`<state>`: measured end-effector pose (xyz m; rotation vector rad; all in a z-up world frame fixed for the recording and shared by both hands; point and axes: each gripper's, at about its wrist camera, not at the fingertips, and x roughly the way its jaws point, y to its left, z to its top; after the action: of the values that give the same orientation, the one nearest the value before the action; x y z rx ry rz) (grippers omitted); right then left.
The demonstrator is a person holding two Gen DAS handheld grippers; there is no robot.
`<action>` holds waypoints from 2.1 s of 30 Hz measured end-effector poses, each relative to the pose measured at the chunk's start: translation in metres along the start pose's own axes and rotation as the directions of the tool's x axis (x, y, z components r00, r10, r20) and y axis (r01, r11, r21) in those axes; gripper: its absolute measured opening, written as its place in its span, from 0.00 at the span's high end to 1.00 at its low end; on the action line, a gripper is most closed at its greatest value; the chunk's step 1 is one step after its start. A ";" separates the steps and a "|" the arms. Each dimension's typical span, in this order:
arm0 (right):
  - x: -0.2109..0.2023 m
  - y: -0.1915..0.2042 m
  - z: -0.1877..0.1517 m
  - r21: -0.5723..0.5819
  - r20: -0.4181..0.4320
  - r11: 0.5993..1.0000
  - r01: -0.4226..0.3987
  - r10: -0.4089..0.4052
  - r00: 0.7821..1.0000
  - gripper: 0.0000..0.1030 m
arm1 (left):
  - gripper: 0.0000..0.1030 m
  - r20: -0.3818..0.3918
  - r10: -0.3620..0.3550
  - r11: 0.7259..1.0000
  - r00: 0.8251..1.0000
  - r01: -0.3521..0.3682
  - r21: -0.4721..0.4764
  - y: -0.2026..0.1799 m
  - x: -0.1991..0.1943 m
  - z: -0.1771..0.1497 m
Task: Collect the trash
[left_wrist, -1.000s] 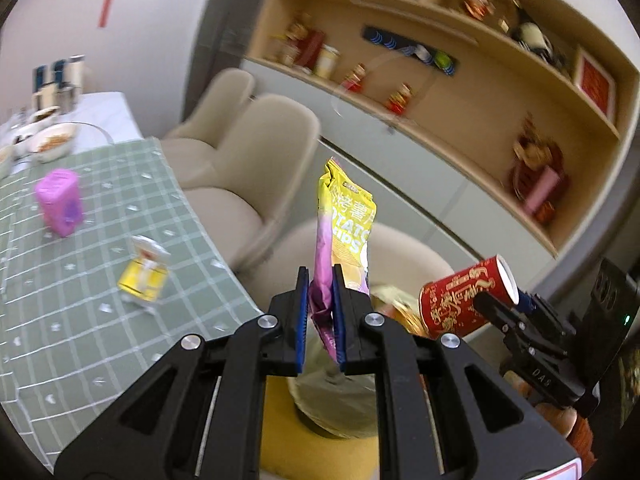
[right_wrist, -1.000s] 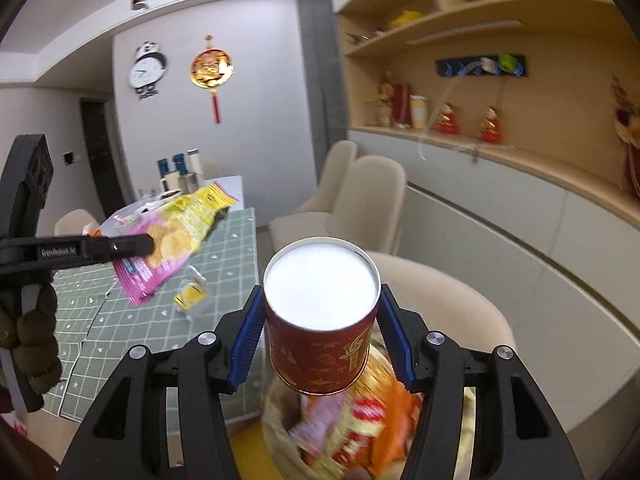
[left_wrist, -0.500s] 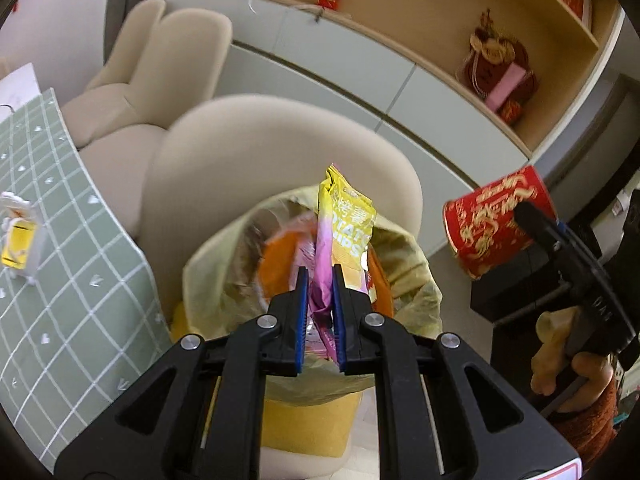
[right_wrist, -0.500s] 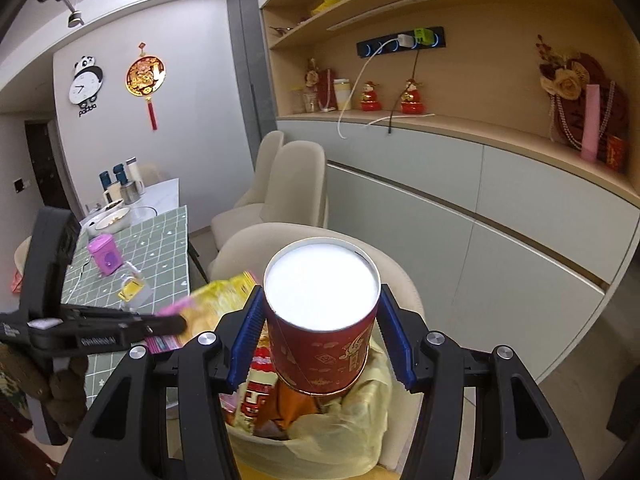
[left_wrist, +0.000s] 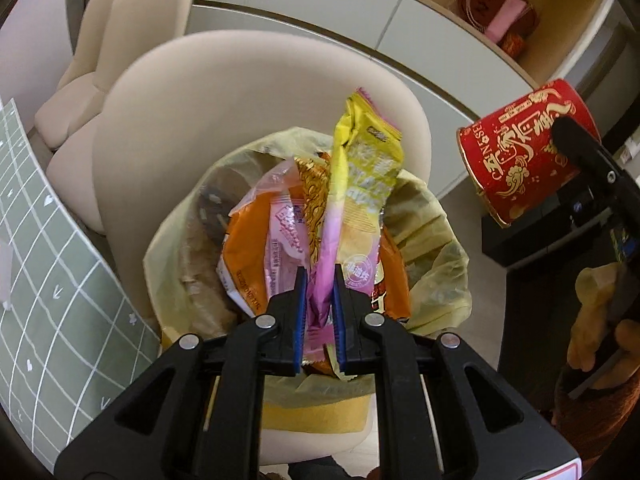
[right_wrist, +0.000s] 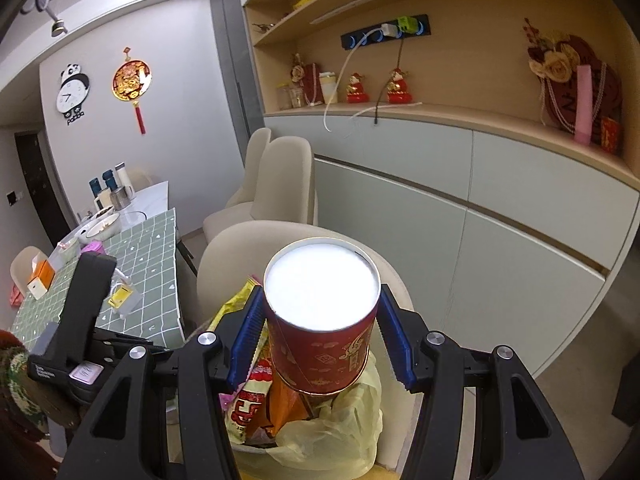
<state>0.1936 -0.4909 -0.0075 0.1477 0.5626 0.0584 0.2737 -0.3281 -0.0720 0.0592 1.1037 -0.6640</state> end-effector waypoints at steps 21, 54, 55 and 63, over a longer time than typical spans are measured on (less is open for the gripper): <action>0.016 0.026 0.019 -0.015 0.030 0.995 -0.104 0.104 0.994 0.49 | 0.59 0.035 -0.050 0.999 0.998 0.050 0.011 0.006 -0.033 -0.007; -0.012 0.090 -0.066 -0.014 -0.114 0.995 -0.101 0.099 0.989 0.39 | 0.14 0.355 0.416 0.871 0.837 -0.254 -0.421 0.095 -0.232 -0.196; -0.026 0.100 -0.069 -0.016 -0.101 0.994 -0.112 0.109 0.989 0.39 | 0.14 0.362 0.428 0.870 0.828 -0.269 -0.413 0.091 -0.239 -0.204; -0.124 0.177 -0.109 -0.088 -0.016 0.981 -0.172 0.171 0.985 0.39 | 0.13 0.419 0.510 0.849 0.751 -0.359 -0.388 0.060 -0.284 -0.273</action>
<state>0.0279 -0.3142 -0.0062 0.1092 0.5537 0.2511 0.0057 -0.0484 0.0220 -0.1006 0.6164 -0.0654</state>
